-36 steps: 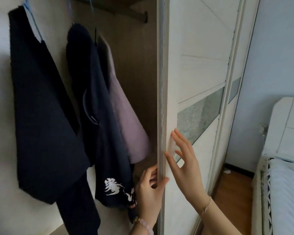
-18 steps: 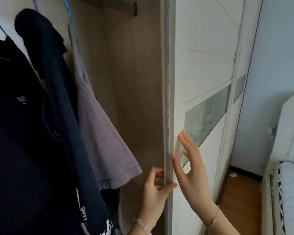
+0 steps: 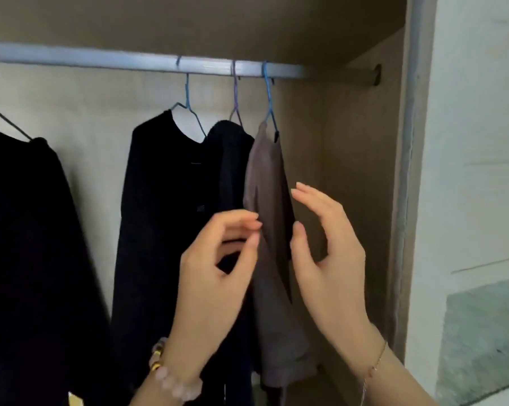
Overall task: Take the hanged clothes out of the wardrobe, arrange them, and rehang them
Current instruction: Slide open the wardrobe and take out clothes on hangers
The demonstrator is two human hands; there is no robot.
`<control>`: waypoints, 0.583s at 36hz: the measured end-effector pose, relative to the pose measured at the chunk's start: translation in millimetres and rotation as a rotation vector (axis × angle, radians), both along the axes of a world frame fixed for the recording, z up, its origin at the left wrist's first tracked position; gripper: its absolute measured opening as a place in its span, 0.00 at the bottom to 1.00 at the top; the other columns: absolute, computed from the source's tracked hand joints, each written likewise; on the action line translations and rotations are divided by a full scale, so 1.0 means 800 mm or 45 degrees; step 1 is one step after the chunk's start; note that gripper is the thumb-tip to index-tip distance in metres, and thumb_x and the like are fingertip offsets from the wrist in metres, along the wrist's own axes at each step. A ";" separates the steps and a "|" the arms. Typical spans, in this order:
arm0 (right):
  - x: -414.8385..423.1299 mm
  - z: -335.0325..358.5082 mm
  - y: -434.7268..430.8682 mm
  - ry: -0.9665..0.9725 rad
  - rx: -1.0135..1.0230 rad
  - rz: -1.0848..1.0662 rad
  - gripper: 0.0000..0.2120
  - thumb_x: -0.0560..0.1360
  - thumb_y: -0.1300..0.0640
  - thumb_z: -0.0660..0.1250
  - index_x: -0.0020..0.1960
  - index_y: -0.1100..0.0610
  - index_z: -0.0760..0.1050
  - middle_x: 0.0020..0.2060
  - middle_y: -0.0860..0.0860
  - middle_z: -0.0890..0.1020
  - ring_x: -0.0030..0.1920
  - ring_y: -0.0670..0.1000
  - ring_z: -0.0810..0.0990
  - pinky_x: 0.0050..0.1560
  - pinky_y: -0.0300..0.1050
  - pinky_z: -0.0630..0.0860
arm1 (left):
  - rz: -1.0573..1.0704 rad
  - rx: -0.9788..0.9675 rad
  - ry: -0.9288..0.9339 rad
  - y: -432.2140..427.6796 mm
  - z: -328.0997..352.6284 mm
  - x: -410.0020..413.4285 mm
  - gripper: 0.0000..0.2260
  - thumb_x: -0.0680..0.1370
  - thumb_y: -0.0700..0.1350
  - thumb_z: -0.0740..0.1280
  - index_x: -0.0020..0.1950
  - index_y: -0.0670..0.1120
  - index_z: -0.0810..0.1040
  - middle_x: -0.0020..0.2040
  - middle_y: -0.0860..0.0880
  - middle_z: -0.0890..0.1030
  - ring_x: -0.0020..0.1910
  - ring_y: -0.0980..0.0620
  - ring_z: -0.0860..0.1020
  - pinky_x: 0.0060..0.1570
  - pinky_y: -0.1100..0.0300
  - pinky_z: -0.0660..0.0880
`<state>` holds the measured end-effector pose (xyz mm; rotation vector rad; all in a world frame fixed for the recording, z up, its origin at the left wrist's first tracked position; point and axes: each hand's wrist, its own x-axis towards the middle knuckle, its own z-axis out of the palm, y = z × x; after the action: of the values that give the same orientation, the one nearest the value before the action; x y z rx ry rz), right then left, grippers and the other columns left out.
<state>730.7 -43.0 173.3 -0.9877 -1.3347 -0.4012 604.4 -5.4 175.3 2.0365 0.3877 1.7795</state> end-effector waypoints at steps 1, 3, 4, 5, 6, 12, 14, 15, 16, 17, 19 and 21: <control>-0.001 0.018 0.013 0.094 -0.055 0.085 0.19 0.76 0.61 0.62 0.66 0.52 0.70 0.63 0.42 0.73 0.65 0.35 0.69 0.65 0.27 0.63 | 0.106 0.061 -0.051 0.010 0.019 -0.005 0.09 0.75 0.40 0.65 0.52 0.51 0.77 0.49 0.55 0.81 0.52 0.57 0.80 0.52 0.69 0.75; 0.002 0.056 0.042 0.304 -0.195 0.245 0.22 0.77 0.59 0.64 0.69 0.50 0.66 0.60 0.38 0.71 0.60 0.33 0.69 0.62 0.27 0.65 | 0.281 0.091 -0.112 0.035 0.055 -0.007 0.11 0.76 0.38 0.66 0.55 0.50 0.76 0.53 0.55 0.79 0.55 0.58 0.78 0.55 0.68 0.73; 0.004 0.075 0.060 0.395 -0.268 0.306 0.23 0.77 0.58 0.64 0.70 0.50 0.64 0.57 0.36 0.70 0.56 0.32 0.69 0.59 0.27 0.66 | 0.339 0.045 -0.106 0.050 0.073 -0.006 0.12 0.76 0.38 0.66 0.58 0.49 0.75 0.56 0.55 0.78 0.57 0.59 0.76 0.57 0.68 0.72; 0.007 0.093 0.075 0.456 -0.331 0.349 0.24 0.77 0.57 0.64 0.71 0.51 0.63 0.55 0.37 0.69 0.54 0.34 0.69 0.55 0.28 0.67 | 0.362 -0.032 -0.081 0.063 0.089 -0.003 0.14 0.76 0.38 0.65 0.61 0.49 0.74 0.58 0.54 0.76 0.58 0.60 0.74 0.59 0.67 0.70; 0.010 0.108 0.092 0.496 -0.404 0.378 0.23 0.77 0.57 0.63 0.71 0.52 0.63 0.55 0.39 0.69 0.53 0.37 0.69 0.54 0.31 0.68 | 0.351 -0.145 -0.042 0.080 0.104 0.001 0.16 0.76 0.39 0.65 0.64 0.48 0.72 0.60 0.54 0.74 0.59 0.59 0.73 0.60 0.65 0.69; 0.025 0.159 0.165 0.901 -0.803 0.738 0.22 0.71 0.48 0.66 0.60 0.58 0.75 0.53 0.55 0.81 0.49 0.52 0.80 0.44 0.43 0.74 | -0.210 -0.857 0.131 0.146 0.167 0.019 0.09 0.72 0.37 0.59 0.50 0.45 0.73 0.47 0.46 0.75 0.47 0.48 0.74 0.44 0.59 0.71; 0.026 0.167 0.172 0.909 -0.791 0.718 0.22 0.70 0.45 0.66 0.58 0.58 0.77 0.53 0.56 0.82 0.49 0.53 0.80 0.46 0.44 0.74 | -0.332 -0.976 0.082 0.155 0.177 0.017 0.07 0.72 0.36 0.58 0.46 0.45 0.72 0.43 0.46 0.75 0.41 0.49 0.73 0.39 0.60 0.71; 0.026 0.172 0.174 0.894 -0.784 0.707 0.21 0.71 0.45 0.67 0.56 0.58 0.78 0.51 0.55 0.82 0.48 0.53 0.80 0.45 0.43 0.74 | -0.372 -1.011 0.082 0.158 0.181 0.016 0.05 0.73 0.37 0.58 0.43 0.45 0.73 0.41 0.48 0.75 0.39 0.50 0.73 0.39 0.59 0.71; 0.024 0.178 0.175 0.869 -0.782 0.688 0.19 0.71 0.46 0.67 0.56 0.59 0.78 0.49 0.55 0.82 0.46 0.52 0.80 0.42 0.42 0.74 | -0.385 -1.034 0.111 0.163 0.185 0.016 0.05 0.73 0.40 0.59 0.40 0.46 0.73 0.39 0.49 0.75 0.38 0.51 0.73 0.40 0.59 0.71; 0.023 0.182 0.177 0.836 -0.780 0.676 0.17 0.72 0.48 0.67 0.55 0.59 0.77 0.46 0.54 0.81 0.42 0.51 0.79 0.38 0.41 0.73 | -0.396 -1.044 0.152 0.167 0.188 0.017 0.05 0.74 0.42 0.59 0.40 0.46 0.73 0.38 0.49 0.75 0.38 0.51 0.73 0.41 0.58 0.71; 0.020 0.190 0.181 0.789 -0.806 0.648 0.10 0.73 0.54 0.66 0.51 0.60 0.77 0.38 0.54 0.79 0.35 0.50 0.77 0.31 0.39 0.70 | -0.431 -1.057 0.218 0.171 0.197 0.021 0.08 0.76 0.47 0.60 0.42 0.45 0.76 0.38 0.48 0.77 0.39 0.50 0.75 0.42 0.58 0.71; 0.019 0.196 0.186 0.795 -0.805 0.600 0.06 0.73 0.60 0.63 0.48 0.60 0.75 0.34 0.54 0.77 0.32 0.51 0.74 0.29 0.39 0.68 | -0.417 -1.037 0.255 0.170 0.204 0.029 0.08 0.76 0.48 0.63 0.44 0.45 0.78 0.38 0.48 0.80 0.39 0.51 0.77 0.41 0.60 0.72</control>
<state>745.5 105.8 330.0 -1.1340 -1.0675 0.6836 628.0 130.5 338.5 1.5593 0.6612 0.9831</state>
